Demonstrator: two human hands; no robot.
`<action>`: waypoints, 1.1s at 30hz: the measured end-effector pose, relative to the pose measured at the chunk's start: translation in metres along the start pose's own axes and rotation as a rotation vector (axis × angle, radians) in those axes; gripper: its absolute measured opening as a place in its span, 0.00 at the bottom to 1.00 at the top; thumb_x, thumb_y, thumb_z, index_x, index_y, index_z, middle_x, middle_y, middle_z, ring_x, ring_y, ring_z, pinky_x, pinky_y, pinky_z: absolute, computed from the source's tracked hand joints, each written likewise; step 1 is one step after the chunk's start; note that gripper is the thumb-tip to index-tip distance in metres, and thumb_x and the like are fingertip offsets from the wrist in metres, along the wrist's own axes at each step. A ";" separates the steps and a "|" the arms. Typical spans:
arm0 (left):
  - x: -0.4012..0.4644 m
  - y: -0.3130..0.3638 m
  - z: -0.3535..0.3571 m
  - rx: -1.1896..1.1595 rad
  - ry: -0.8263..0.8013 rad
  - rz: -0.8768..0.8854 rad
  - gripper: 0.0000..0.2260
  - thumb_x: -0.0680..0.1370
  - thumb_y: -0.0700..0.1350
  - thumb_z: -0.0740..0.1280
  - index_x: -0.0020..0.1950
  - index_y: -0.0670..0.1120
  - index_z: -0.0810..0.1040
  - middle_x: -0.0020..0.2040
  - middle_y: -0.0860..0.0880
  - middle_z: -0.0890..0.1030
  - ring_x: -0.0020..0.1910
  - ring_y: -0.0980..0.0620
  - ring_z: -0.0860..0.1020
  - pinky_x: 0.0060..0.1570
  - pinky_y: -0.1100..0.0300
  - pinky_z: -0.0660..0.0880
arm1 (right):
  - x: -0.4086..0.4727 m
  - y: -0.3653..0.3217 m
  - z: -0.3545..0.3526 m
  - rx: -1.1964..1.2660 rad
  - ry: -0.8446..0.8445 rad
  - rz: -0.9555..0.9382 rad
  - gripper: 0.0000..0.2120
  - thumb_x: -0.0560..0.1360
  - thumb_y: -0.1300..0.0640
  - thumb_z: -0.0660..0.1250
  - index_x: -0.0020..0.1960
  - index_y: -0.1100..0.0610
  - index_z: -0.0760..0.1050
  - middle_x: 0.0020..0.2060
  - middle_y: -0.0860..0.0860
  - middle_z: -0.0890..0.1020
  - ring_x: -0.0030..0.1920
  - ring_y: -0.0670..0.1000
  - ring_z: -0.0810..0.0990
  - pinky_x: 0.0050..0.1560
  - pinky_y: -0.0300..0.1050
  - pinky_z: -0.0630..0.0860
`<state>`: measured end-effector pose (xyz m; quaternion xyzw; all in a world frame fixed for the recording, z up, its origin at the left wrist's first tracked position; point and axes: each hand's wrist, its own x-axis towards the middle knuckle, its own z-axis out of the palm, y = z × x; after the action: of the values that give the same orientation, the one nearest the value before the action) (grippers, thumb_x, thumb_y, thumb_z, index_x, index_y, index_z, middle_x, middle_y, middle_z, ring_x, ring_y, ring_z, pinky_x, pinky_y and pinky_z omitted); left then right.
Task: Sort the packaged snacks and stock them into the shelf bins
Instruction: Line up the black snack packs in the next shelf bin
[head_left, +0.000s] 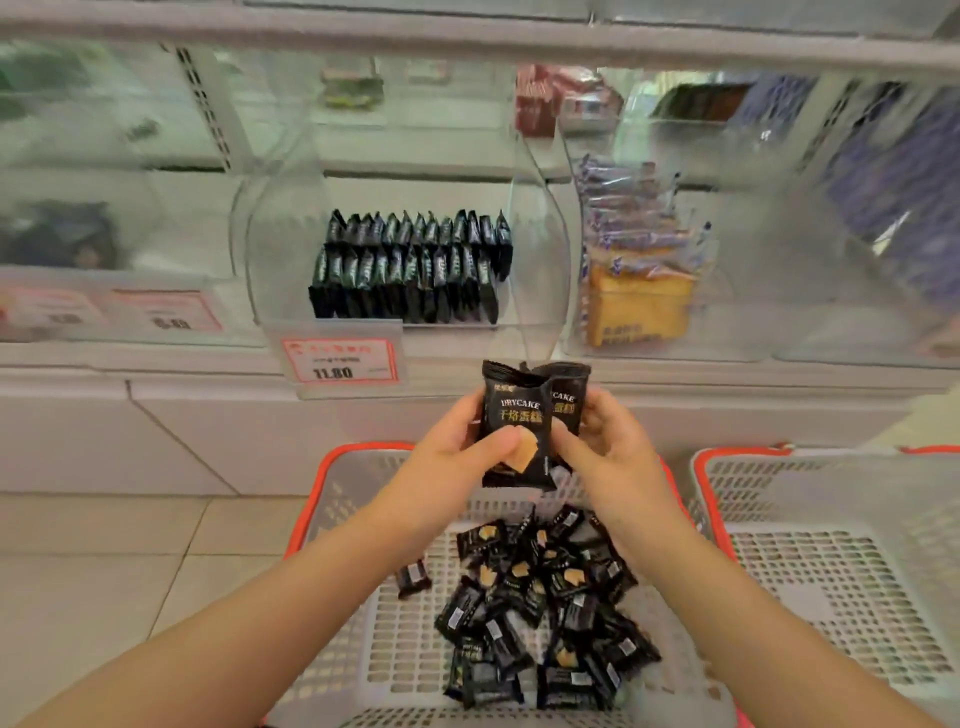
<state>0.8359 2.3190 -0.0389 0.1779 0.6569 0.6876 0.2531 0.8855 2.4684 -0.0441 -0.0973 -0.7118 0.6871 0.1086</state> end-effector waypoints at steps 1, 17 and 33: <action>-0.002 0.008 0.001 -0.002 -0.010 0.033 0.14 0.78 0.39 0.62 0.62 0.52 0.72 0.44 0.62 0.82 0.47 0.64 0.78 0.48 0.70 0.73 | 0.001 -0.011 0.004 0.001 0.015 -0.058 0.14 0.75 0.66 0.65 0.53 0.47 0.75 0.48 0.43 0.83 0.52 0.42 0.80 0.51 0.35 0.76; 0.058 0.093 -0.056 -0.032 -0.041 0.078 0.12 0.79 0.50 0.57 0.47 0.52 0.80 0.50 0.52 0.82 0.55 0.51 0.77 0.64 0.54 0.68 | 0.060 -0.118 0.053 -0.516 0.102 -0.248 0.09 0.70 0.51 0.67 0.50 0.47 0.74 0.41 0.43 0.82 0.45 0.45 0.80 0.49 0.42 0.77; 0.190 0.091 -0.082 1.967 -0.560 0.310 0.21 0.80 0.42 0.56 0.72 0.53 0.64 0.73 0.50 0.64 0.68 0.45 0.64 0.62 0.48 0.69 | 0.132 -0.117 0.080 -1.651 0.279 -0.069 0.25 0.78 0.57 0.55 0.71 0.65 0.53 0.63 0.60 0.70 0.61 0.59 0.71 0.57 0.47 0.70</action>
<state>0.6241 2.3621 0.0291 0.5422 0.8161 -0.1942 0.0482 0.7366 2.4252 0.0734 -0.2078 -0.9689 -0.0768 0.1103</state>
